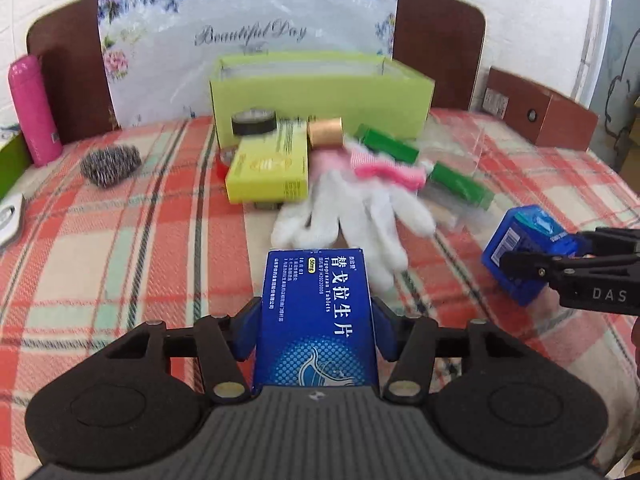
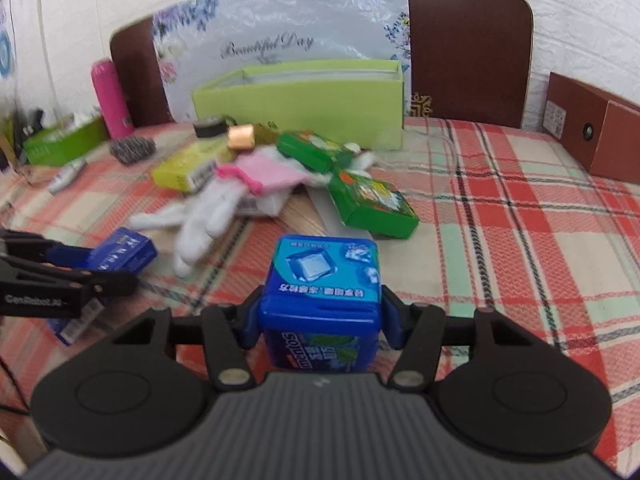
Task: Organize objects
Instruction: 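Carry the medicine box and mint tin into the green box, release both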
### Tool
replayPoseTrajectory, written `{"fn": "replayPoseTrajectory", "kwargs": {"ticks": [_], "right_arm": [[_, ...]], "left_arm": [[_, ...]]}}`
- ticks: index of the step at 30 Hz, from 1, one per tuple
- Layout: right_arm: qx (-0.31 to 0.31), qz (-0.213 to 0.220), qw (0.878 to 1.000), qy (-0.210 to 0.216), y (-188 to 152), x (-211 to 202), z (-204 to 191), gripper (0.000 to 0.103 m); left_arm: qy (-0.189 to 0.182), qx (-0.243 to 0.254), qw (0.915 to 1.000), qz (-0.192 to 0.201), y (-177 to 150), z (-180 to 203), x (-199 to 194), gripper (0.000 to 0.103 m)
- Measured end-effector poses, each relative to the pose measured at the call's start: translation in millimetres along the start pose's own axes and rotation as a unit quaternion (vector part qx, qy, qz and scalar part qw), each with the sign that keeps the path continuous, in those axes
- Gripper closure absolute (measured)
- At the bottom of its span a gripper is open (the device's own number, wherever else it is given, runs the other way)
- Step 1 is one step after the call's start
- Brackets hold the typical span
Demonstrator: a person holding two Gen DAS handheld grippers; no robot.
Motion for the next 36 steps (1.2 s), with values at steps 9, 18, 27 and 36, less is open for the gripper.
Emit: {"fn": "replayPoseTrajectory", "kwargs": {"ticks": [9,18,27,36], "right_arm": [[-0.053,0.088,0.994,0.027,99,-19,-7,0.047],[-0.076,0.128,0.989,0.009,201,33,25,0.047],[-0.062,0.07,0.995,-0.03,234,148,89,0.047],[-0.053,-0.004,0.998,-0.026,212,217,113,0.037]], "left_arm": [[-0.008,-0.02,0.9929,0.117,105,-13,-29,0.045],[-0.009,-0.05,0.9877,0.148,217,-2,18,0.045],[0.046,-0.032,0.9952,0.08,261,10,146,0.045],[0.055,-0.033,0.9973,0.035,244,8,206,0.018]]}}
Point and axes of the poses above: each gripper's, at about its wrist camera, not at the fingertips, and x roughly the way its jaws point, z to its right, y to its top, the point moved 8 cm from there along x, roughly the way its jaws point, and after that the axes turned 14 degrees about y, right-handed, at the moved point
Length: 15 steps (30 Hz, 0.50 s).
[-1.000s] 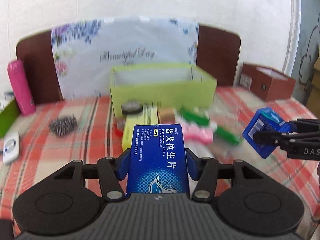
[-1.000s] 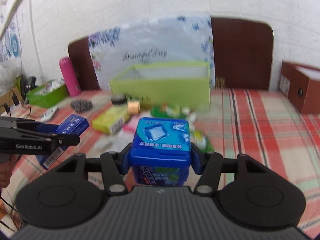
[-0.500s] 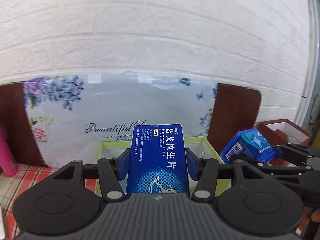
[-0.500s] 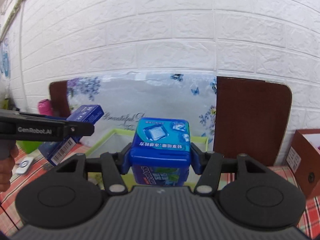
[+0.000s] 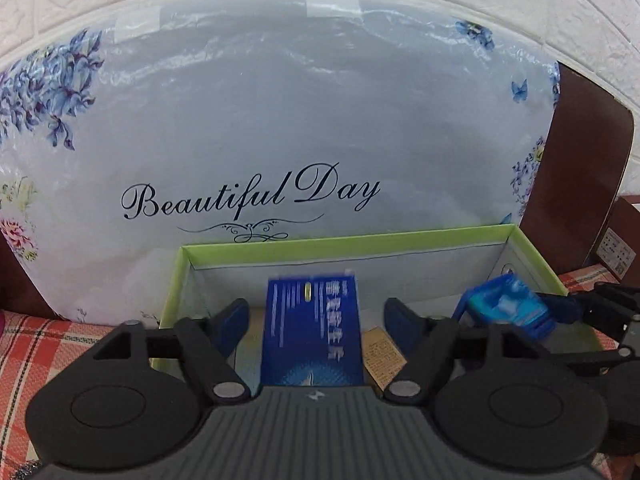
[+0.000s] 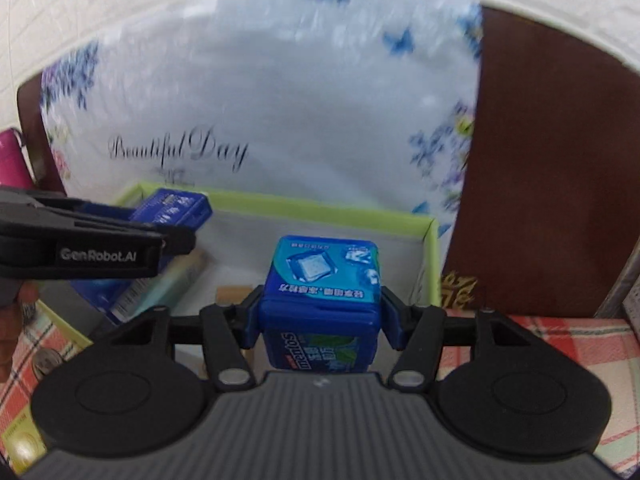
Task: Organize objects
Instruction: 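Carry the medicine box and mint tin into the green box, release both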
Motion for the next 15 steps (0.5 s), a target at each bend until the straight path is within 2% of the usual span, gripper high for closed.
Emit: {"fn": "replayPoseTrajectory", "kwargs": {"ticks": [3,6,9,11,15], "right_arm": [[-0.029,0.018,0.999,-0.011,0,-8,-7,0.012],[-0.05,0.057,0.997,-0.015,6,-38,-17,0.01],[-0.046,0.108,0.993,-0.021,12,-77,-26,0.0],[-0.042,0.132,0.99,-0.014,8,-106,-34,0.0],[-0.031,0.161,0.986,-0.006,-13,-156,-48,0.0]], "left_arm": [[0.003,-0.011,0.9999,0.002,-2,-8,-5,0.016],[0.005,-0.032,0.9994,0.015,1,-20,-26,0.016],[0.005,-0.041,0.9984,0.038,3,-27,-60,0.016],[0.001,-0.038,0.998,0.051,1,-28,-87,0.016],[0.016,-0.011,0.9987,0.048,-22,-22,-128,0.016]]}}
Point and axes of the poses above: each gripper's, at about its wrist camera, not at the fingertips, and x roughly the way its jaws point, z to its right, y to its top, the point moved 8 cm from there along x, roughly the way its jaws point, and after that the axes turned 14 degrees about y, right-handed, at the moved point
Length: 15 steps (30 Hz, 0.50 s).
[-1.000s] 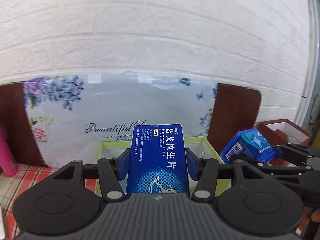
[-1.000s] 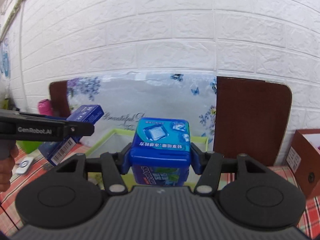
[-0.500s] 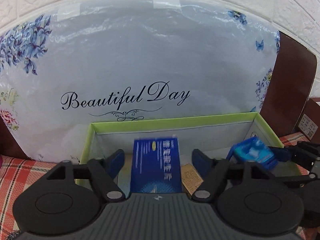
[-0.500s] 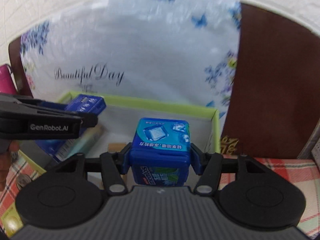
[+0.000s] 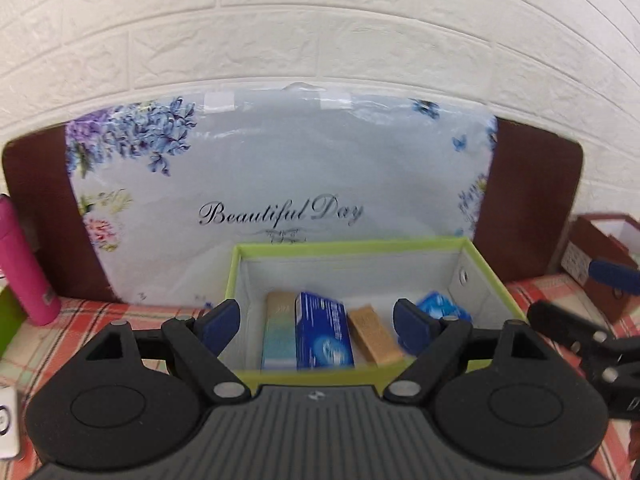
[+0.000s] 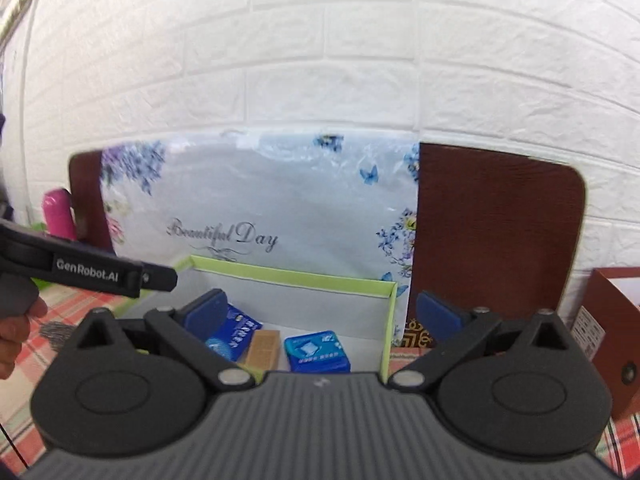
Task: Organize objects
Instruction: 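Carry the medicine box and mint tin into the green box, release both, then grasp the green herbal box with right tool while left tool reaches gold box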
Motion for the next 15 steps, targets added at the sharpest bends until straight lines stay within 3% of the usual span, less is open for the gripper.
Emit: {"fn": "replayPoseTrajectory", "kwargs": {"ticks": [5,11,15], "right_arm": [[-0.001,0.004,1.0,-0.001,-29,-52,-17,0.0],[0.037,-0.036,0.999,0.005,-88,-85,-30,0.0],[0.067,-0.078,0.995,0.006,-123,-83,-31,0.004]], "left_arm": [[0.0,0.018,0.9998,0.011,-41,-1,-45,0.016],[-0.034,-0.01,0.9979,-0.054,-104,1,-65,0.016],[-0.036,-0.012,0.9968,-0.07,-130,-2,-72,0.016]]}}
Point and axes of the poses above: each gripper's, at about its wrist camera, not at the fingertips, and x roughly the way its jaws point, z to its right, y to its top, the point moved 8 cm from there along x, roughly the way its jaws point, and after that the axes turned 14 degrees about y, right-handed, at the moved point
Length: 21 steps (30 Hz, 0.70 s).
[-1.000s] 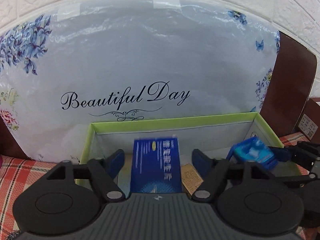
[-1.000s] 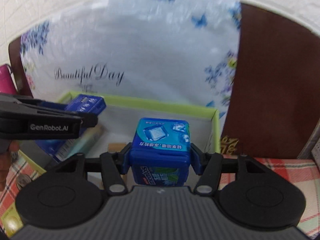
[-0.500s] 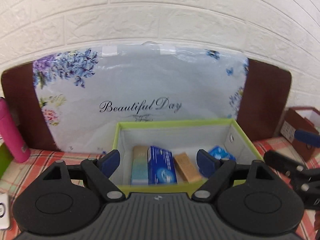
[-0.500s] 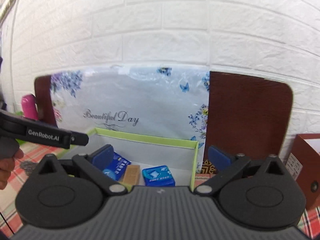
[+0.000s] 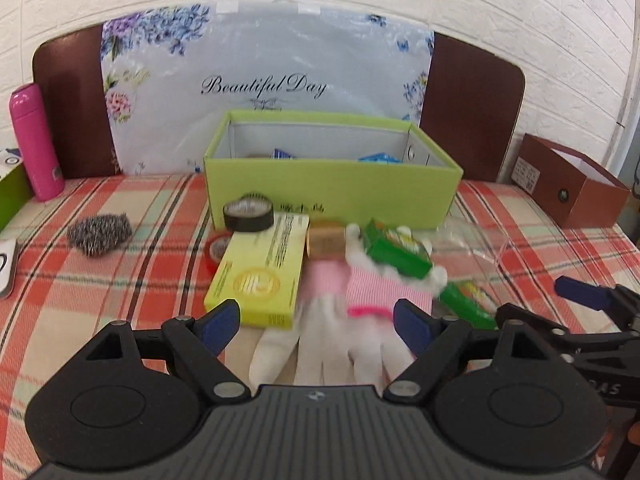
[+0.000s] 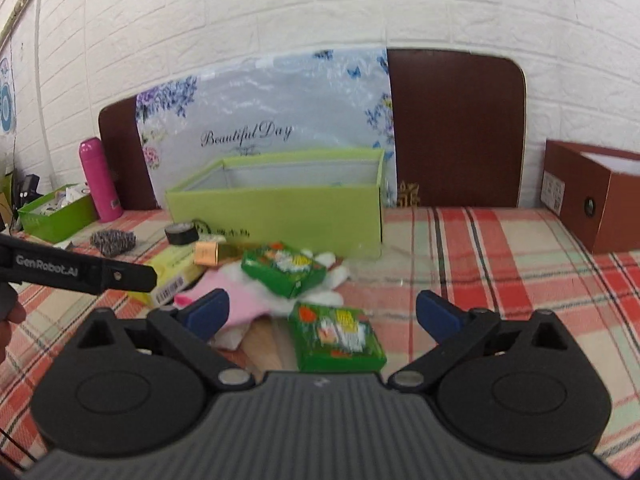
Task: Organize objects
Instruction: 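Grasp the green herbal box with right tool while left tool reaches gold box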
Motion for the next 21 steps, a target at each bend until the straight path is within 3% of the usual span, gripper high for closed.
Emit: {"fn": "replayPoseTrajectory", "kwargs": {"ticks": [4,11,12,13,19,21], "right_arm": [[0.029,-0.009,1.0,-0.003,-9,15,10,0.01],[0.111,-0.018,0.994,0.008,-15,40,38,0.012],[0.119,-0.026,0.992,0.013,-18,43,41,0.018],[0.125,-0.036,0.991,0.019,-22,45,41,0.034],[0.102,-0.023,0.994,0.018,-26,18,26,0.037],[0.099,-0.015,0.995,0.022,-26,5,20,0.037]], "left_arm": [[0.015,-0.004,0.9998,0.008,-1,-7,-3,0.016],[-0.001,-0.02,0.9996,0.018,21,1,15,0.016],[-0.005,-0.019,0.9996,0.02,26,5,20,0.016],[-0.007,-0.016,0.9996,0.021,29,9,26,0.016],[0.006,-0.006,0.9998,0.016,49,23,63,0.017],[0.004,-0.013,0.9999,0.004,52,24,75,0.023]]}}
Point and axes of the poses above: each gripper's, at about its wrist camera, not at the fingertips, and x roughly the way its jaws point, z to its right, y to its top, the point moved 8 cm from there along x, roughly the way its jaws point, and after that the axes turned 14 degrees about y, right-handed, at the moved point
